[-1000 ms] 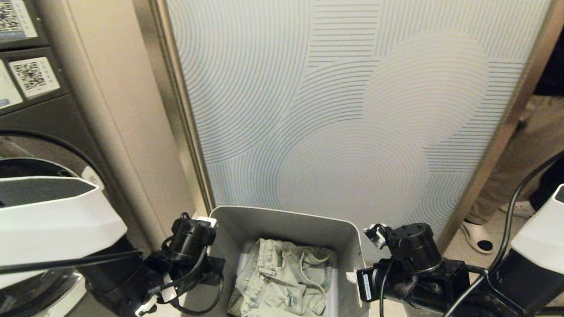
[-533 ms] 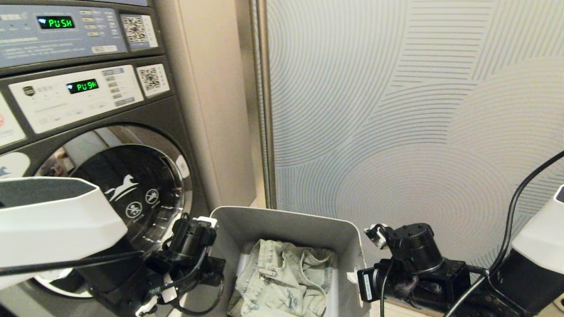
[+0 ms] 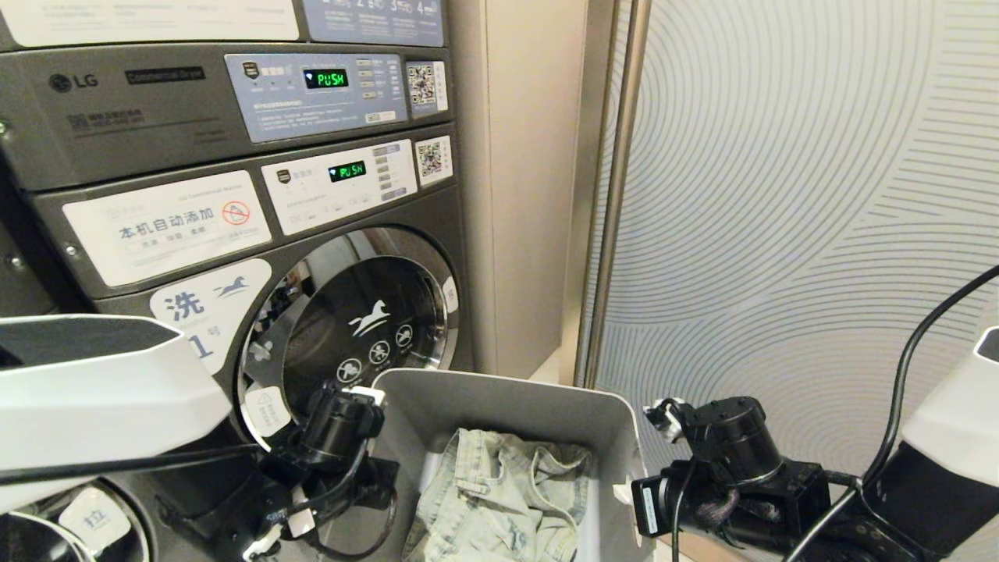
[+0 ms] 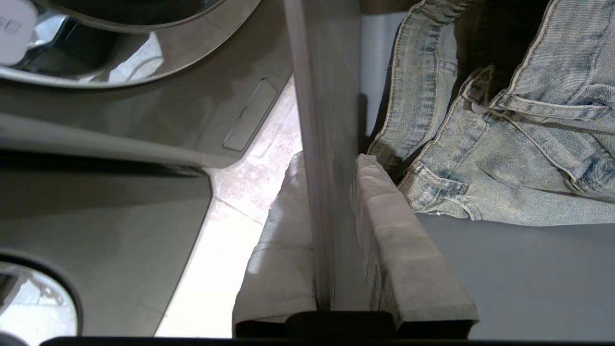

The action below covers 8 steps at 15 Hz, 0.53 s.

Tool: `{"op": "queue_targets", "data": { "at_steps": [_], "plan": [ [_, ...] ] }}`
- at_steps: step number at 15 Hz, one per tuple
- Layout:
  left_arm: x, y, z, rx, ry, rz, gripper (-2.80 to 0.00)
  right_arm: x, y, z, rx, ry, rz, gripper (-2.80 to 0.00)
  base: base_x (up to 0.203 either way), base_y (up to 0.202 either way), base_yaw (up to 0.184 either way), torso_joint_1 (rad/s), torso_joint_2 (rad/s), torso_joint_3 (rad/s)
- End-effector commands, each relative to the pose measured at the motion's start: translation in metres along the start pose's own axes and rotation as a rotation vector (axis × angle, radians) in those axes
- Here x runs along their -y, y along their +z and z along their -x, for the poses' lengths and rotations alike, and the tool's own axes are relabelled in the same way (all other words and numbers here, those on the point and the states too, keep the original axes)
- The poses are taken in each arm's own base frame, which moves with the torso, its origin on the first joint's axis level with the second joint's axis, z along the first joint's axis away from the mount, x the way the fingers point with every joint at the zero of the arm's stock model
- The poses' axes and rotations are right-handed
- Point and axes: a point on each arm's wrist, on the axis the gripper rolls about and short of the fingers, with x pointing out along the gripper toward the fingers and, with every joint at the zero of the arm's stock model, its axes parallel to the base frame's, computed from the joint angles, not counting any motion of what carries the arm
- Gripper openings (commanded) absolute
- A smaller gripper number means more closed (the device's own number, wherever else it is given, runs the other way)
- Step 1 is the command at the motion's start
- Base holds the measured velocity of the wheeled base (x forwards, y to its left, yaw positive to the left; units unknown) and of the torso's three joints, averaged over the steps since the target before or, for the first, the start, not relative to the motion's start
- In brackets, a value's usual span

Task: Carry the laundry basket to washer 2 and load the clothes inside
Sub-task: Pick up the clothes basket and put it beside the washing machine

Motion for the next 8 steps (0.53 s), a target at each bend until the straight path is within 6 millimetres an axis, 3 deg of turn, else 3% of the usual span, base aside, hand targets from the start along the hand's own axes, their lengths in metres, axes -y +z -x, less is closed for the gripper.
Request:
{"op": "queue_targets", "data": {
  "at_steps": [1, 8],
  "plan": [
    [0.0002, -0.0002, -0.0007, 0.002, 0.002, 0.001, -2.80, 0.0000, -0.0002, -0.0003, 0.002, 0.001, -0.002, -2.80, 0.002, -0.007, 0.055, 0.021, -0.04, -0.026],
    [-0.0003, -0.0014, 0.0007, -0.001, 0.002, 0.001, -2.80, 0.0000, -0.0017, 0.0013, -0.003, 0.001, -0.001, -2.80, 0.000, 0.000, 0.000, 0.002, 0.00, -0.002]
  ]
}}
